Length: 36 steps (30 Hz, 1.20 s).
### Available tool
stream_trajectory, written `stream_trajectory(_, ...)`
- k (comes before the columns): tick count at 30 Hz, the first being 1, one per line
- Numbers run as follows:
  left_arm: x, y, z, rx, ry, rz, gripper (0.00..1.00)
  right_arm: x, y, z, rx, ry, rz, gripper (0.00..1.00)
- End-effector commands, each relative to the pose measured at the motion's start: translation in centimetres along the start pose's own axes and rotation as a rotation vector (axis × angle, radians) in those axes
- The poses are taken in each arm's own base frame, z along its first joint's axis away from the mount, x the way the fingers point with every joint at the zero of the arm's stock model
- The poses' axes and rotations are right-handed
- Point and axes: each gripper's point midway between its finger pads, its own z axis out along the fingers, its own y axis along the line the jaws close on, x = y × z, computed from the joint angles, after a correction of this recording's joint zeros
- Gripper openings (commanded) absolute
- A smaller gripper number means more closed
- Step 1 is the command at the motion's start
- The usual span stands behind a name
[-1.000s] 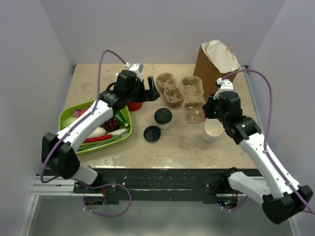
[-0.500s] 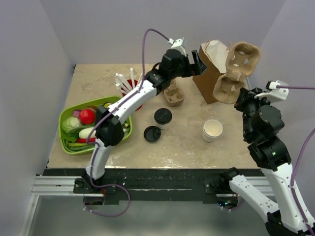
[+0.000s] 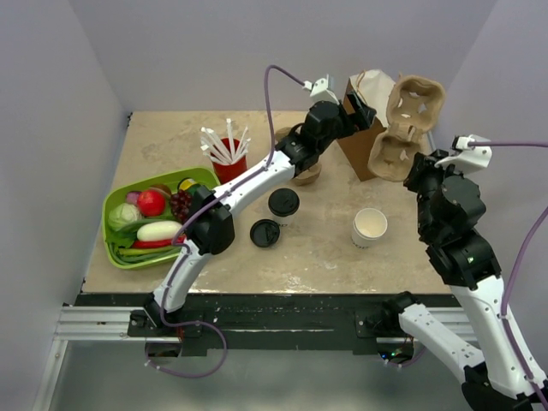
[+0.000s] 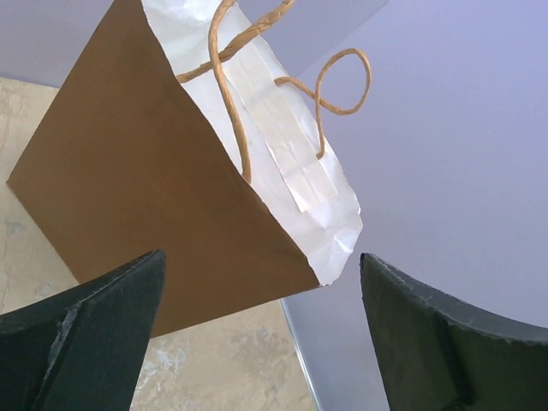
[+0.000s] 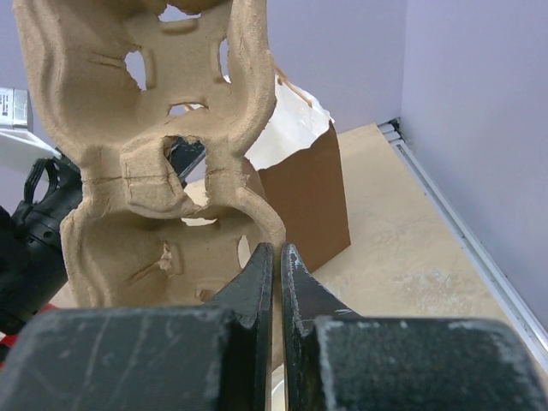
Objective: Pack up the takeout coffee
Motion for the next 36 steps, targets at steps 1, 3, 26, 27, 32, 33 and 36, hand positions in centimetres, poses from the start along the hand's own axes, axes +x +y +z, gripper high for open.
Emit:
stream_trajectory(1, -3.3, -1.7, -0.6, 0.007, -0.088, 0.004, 1.00, -0.6, 0.9, -0.1, -0.058, -0.016, -0.015, 0.00)
stream_trajectory(3, -3.2, -0.6, -2.4, -0.046, -0.048, 0.050, 1.00, -0.1, 1.1, 0.0, -0.063, 0.005, -0.028, 0.00)
stream_trajectory(26, -2.7, -5.2, -17.4, 0.305, 0.211, 0.322, 0.87, 2.0, 7.7, 4.8, -0.177, 0.150, 0.008, 0.00)
stream_trajectory(27, -1.8, -4.8, -17.3, 0.281, 0.237, 0.341, 0.85, 1.9, 7.9, 4.8, -0.183, 0.150, 0.010, 0.00)
stream_trajectory(32, -0.9, -4.4, -16.6, 0.235, 0.248, 0.358, 0.53, 2.0, 8.4, 4.8, -0.208, 0.165, 0.006, 0.00)
stream_trajectory(33, -1.1, -4.4, -16.6, 0.226, 0.238, 0.356, 0.48, 2.3, 8.4, 4.8, -0.204, 0.173, 0.001, 0.00)
stream_trajectory(36, -1.9, -4.5, -17.0, 0.202, 0.198, 0.357, 0.31, 2.7, 8.4, 4.9, -0.206, 0.184, -0.014, 0.00)
